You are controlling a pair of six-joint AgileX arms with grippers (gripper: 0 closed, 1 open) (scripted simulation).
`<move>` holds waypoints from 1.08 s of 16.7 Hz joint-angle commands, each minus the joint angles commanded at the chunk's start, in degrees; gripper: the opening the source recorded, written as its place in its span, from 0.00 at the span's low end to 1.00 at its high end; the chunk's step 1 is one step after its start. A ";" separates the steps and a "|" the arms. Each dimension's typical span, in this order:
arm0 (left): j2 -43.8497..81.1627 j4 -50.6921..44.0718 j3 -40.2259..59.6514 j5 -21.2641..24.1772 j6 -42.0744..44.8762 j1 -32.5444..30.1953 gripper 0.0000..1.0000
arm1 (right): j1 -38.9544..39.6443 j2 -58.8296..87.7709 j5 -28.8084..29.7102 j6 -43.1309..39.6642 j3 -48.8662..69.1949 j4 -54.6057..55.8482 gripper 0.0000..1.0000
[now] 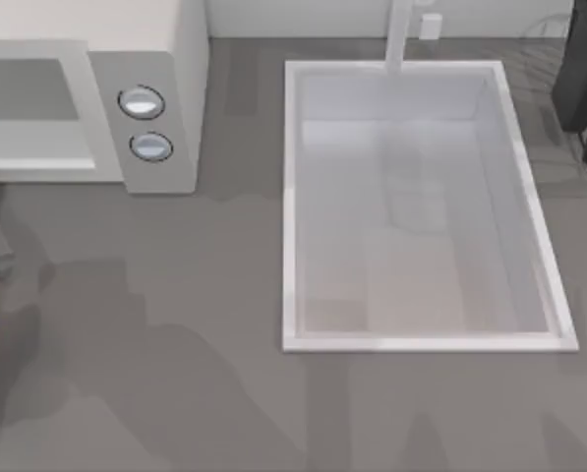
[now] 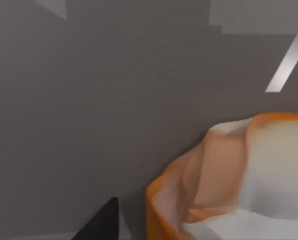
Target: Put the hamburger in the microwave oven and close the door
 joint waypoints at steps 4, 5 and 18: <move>0.00 0.00 0.00 0.00 0.00 0.00 0.17 | 0.00 0.00 0.00 0.00 0.00 0.00 1.00; 0.00 0.00 0.00 0.00 0.00 0.00 0.10 | 0.00 0.00 0.00 0.00 0.00 0.00 1.00; -4.63 -6.32 1.79 -0.25 -0.76 0.14 0.00 | 0.00 0.00 0.00 0.00 0.00 0.00 1.00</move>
